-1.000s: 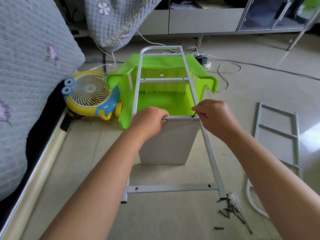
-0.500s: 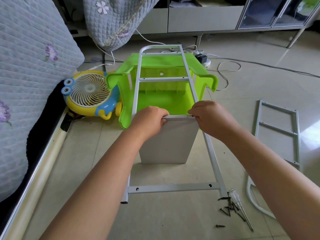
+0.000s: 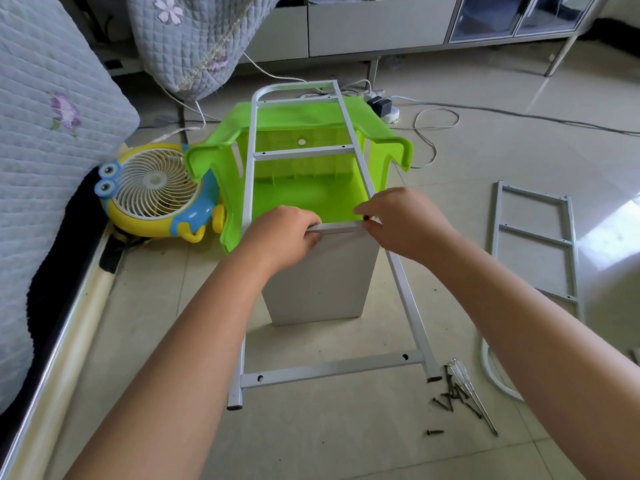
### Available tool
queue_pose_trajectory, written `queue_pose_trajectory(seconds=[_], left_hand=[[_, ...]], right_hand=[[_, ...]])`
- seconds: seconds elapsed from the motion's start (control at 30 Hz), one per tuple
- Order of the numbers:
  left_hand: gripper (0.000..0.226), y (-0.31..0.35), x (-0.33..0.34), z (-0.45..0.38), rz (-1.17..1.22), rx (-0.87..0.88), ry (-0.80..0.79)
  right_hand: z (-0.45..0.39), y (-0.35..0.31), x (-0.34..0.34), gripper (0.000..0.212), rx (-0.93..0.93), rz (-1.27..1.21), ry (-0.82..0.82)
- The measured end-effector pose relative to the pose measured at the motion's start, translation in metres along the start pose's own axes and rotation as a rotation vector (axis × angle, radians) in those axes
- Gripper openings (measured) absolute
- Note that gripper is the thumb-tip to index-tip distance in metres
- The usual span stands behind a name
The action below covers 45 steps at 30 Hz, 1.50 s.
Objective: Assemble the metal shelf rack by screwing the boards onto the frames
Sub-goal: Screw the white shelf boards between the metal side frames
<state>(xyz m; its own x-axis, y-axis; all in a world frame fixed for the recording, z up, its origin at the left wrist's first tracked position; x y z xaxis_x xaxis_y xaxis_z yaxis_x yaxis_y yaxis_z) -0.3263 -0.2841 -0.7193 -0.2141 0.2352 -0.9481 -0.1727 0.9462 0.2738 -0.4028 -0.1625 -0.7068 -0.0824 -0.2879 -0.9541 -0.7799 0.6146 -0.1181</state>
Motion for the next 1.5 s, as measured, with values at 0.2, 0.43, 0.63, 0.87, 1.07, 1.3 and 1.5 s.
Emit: queue_pose_trajectory(seconds=[0.2, 0.43, 0.63, 0.87, 1.07, 1.3, 1.5], left_hand=[[0.027, 0.031, 0.008, -0.006, -0.117, 0.087, -0.029], [0.055, 0.048, 0.028, 0.000, -0.276, -0.036, -0.104], [0.063, 0.048, 0.038, 0.011, -0.290, -0.091, -0.138], [0.063, 0.048, 0.039, 0.012, -0.325, -0.106, -0.127], [0.068, 0.055, 0.041, 0.010, -0.365, -0.208, -0.150], [0.068, 0.056, 0.042, 0.008, -0.374, -0.229, -0.157], [0.068, 0.055, 0.041, 0.008, -0.372, -0.219, -0.163]], right_hand=[[0.025, 0.032, -0.015, 0.020, 0.203, -0.378, 0.231], [0.147, 0.113, 0.096, 0.025, 0.607, -0.067, -0.271], [0.258, 0.120, 0.168, 0.019, 0.944, -0.050, -0.428], [0.282, 0.118, 0.176, 0.043, 1.106, -0.111, -0.261], [0.306, 0.125, 0.170, 0.022, 1.231, -0.027, -0.254], [0.333, 0.121, 0.174, 0.018, 1.230, -0.062, -0.325], [0.327, 0.122, 0.174, 0.021, 1.221, -0.084, -0.429]])
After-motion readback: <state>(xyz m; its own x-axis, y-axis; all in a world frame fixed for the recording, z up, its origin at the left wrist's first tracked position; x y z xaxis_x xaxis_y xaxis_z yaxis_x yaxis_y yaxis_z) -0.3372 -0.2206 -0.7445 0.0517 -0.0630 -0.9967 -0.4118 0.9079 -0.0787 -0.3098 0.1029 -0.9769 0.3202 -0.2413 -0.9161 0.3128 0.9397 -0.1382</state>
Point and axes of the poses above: each hand's wrist, its own z-axis away from the middle knuckle, its own x-axis out of the palm, y = z × x, the point moved 5 cm from there along -z, towards the middle knuckle, and after that the axes turned 12 degrees about y, right-handed, at the moved point
